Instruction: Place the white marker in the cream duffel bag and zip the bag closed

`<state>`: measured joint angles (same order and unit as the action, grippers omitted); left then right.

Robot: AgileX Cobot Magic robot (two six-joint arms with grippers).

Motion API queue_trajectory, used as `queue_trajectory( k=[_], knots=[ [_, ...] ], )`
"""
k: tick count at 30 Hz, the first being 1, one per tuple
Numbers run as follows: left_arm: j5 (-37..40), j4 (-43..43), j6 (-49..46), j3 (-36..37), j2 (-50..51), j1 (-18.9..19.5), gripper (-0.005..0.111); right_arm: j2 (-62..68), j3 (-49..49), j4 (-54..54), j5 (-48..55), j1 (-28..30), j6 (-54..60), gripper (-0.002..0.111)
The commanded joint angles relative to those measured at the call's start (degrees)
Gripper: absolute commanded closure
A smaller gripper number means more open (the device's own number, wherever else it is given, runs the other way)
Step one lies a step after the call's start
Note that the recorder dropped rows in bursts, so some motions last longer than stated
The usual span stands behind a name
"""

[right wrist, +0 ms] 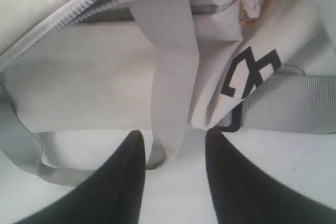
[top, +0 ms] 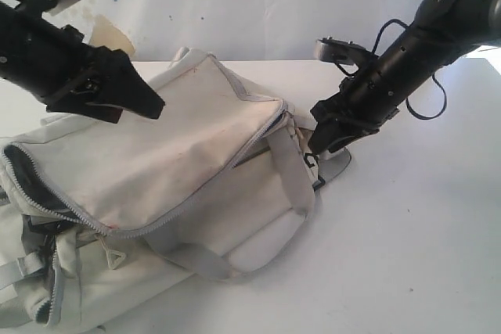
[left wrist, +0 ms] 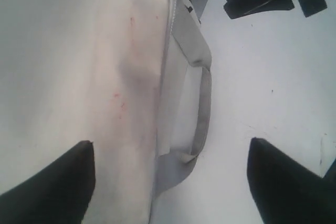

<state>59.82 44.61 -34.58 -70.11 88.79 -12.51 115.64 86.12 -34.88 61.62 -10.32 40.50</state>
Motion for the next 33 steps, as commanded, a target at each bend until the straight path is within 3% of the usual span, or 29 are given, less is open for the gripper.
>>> queue_trajectory(
  k=[1,6,10,14,17,20,26,30,33],
  knots=[
    [-0.77,1.13,3.66,-5.54,2.05,-2.13,0.014,-0.20,-0.05,-0.29,-3.10,0.74,-0.58,0.072],
    [-0.66,-2.37,2.34,-9.49,4.31,-4.55,0.018,-0.20,0.04,-3.29,-8.44,2.02,-16.84,0.071],
    [-4.92,-2.63,0.32,-9.50,4.87,-7.49,0.020,-0.20,0.08,-9.98,-9.07,3.45,-16.03,0.064],
    [-10.61,-1.96,0.05,-9.50,4.87,-10.26,0.020,-0.15,0.08,-11.91,-11.26,4.13,-10.47,0.058],
    [-12.83,-1.87,0.05,-9.50,4.87,-11.22,0.020,0.08,0.08,-12.00,-15.11,3.58,6.40,0.061],
    [-12.96,-2.10,0.05,-9.50,4.87,-11.36,0.020,0.84,0.08,-13.49,-16.10,3.46,15.42,0.063],
    [-13.01,-7.09,0.51,-9.50,4.87,-11.36,0.020,3.27,0.08,-16.99,-14.06,3.46,20.57,0.064],
    [-10.81,-19.53,14.32,-9.50,4.87,-11.36,0.025,3.67,0.08,-20.88,-10.02,3.46,20.10,0.061],
    [-8.82,-32.22,29.41,-9.50,4.53,-11.15,0.027,3.67,0.08,-25.98,-11.84,3.46,16.43,0.048]
  ],
)
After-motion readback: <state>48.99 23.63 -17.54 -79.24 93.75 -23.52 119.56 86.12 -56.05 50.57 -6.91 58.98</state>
